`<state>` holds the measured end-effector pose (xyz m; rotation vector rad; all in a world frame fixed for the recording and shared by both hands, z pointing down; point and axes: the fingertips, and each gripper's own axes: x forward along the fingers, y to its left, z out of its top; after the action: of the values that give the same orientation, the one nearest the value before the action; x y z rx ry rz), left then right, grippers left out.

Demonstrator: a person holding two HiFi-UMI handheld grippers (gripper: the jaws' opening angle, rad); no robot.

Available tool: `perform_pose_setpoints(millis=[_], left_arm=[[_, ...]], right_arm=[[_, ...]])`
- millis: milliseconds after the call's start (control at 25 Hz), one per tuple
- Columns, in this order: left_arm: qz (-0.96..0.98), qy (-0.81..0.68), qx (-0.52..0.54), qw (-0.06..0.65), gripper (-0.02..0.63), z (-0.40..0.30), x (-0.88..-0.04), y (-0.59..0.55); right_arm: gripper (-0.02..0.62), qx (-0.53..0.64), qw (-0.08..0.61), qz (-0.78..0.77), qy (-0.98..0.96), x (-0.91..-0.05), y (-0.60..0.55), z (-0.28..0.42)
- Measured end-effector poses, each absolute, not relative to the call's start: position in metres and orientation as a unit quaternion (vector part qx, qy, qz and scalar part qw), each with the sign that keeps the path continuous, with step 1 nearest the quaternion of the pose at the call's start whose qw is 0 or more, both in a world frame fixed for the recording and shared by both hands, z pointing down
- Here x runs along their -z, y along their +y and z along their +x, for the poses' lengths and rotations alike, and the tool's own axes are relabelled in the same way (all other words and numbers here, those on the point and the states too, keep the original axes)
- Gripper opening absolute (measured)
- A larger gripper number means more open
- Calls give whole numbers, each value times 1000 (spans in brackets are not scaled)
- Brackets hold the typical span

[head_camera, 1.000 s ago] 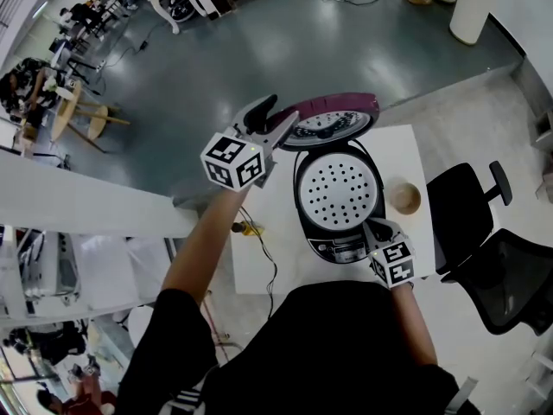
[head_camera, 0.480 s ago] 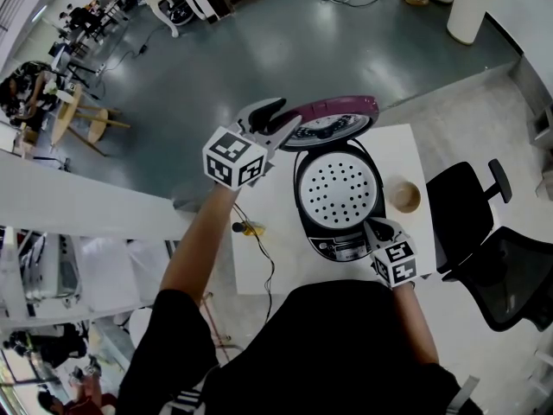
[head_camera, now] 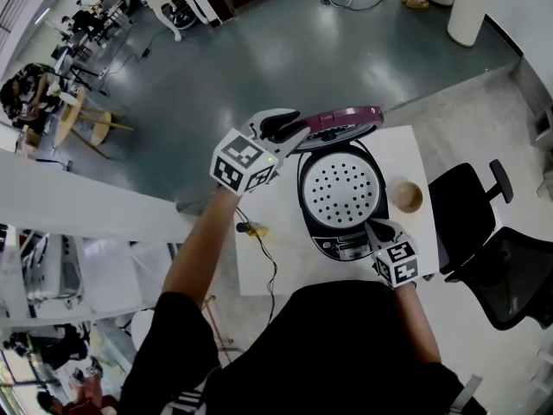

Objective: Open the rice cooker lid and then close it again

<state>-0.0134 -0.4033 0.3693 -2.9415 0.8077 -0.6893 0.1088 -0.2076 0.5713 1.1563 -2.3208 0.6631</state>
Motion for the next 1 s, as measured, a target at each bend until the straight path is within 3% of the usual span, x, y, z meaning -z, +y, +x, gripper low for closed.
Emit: perform_pose_setpoints(millis=[240,520,1000], left_arm=[[-941,241,236,15,120,-10,-373,-390],[-922,237,290,96,93,-3,-375,-375],[-927,220,294,72,81,0,-383,-354]], right_arm=[[0,-239,226,419,-846,-570,-203,103],[0,-235,219,426,-846,-566,-196,103],[0,-240,209,430,-845,-564,-178,99]])
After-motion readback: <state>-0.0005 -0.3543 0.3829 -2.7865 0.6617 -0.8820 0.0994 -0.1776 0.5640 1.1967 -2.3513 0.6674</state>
